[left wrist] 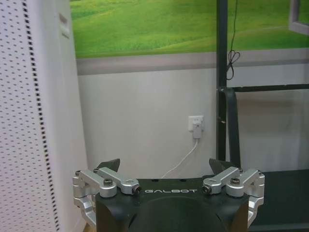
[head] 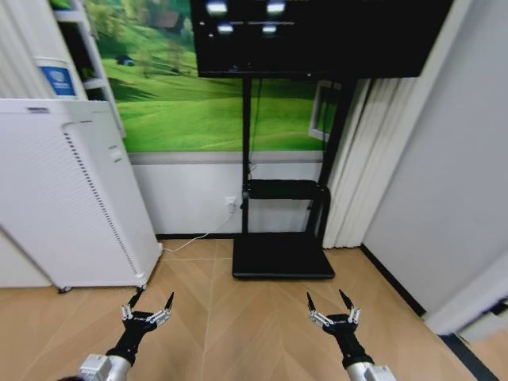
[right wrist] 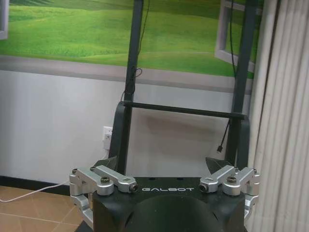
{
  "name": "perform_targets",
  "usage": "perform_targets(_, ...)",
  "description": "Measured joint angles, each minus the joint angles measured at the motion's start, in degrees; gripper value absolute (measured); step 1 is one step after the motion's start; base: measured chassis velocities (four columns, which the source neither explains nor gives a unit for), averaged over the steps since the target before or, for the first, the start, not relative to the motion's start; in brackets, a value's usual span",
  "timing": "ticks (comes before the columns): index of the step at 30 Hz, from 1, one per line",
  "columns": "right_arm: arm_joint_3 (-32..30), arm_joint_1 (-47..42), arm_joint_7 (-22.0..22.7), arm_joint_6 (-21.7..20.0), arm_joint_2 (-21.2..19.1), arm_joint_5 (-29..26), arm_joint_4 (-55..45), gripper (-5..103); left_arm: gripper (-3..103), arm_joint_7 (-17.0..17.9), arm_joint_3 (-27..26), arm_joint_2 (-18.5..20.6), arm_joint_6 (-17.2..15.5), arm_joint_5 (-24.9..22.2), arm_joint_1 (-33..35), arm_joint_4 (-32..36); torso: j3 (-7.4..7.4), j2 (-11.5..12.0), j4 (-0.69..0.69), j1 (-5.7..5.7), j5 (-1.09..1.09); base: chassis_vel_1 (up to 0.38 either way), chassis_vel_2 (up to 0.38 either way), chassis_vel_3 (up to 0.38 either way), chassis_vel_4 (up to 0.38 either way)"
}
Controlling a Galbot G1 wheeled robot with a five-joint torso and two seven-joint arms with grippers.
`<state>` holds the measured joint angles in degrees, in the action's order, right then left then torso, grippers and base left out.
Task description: Pick up the trash bin and place the garbage on the floor into it.
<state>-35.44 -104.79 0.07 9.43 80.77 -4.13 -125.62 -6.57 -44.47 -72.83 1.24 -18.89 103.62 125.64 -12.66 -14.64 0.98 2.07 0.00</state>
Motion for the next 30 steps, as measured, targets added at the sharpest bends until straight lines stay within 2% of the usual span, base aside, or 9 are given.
perform_targets(6,0.00,0.00,0.00,0.00,0.00,0.00,0.00,100,100,0.00,0.00,0.00,0.00,0.00,0.00,0.00,-0.48,-0.72,0.04,0.24,0.00,0.010,0.011,0.007,0.010)
perform_targets(16,0.00,0.00,0.00,0.00,0.00,0.00,0.00,100,100,0.00,0.01,0.00,0.00,0.00,-0.01,0.00,-1.55,-2.49,0.02,0.92,0.00,0.000,0.000,0.000,0.000)
perform_targets(30,0.00,0.00,0.00,0.00,0.00,0.00,0.00,100,100,0.00,0.01,0.00,0.00,0.00,0.00,0.00,-4.12,-6.32,0.01,2.20,0.00,0.000,0.000,0.000,0.000)
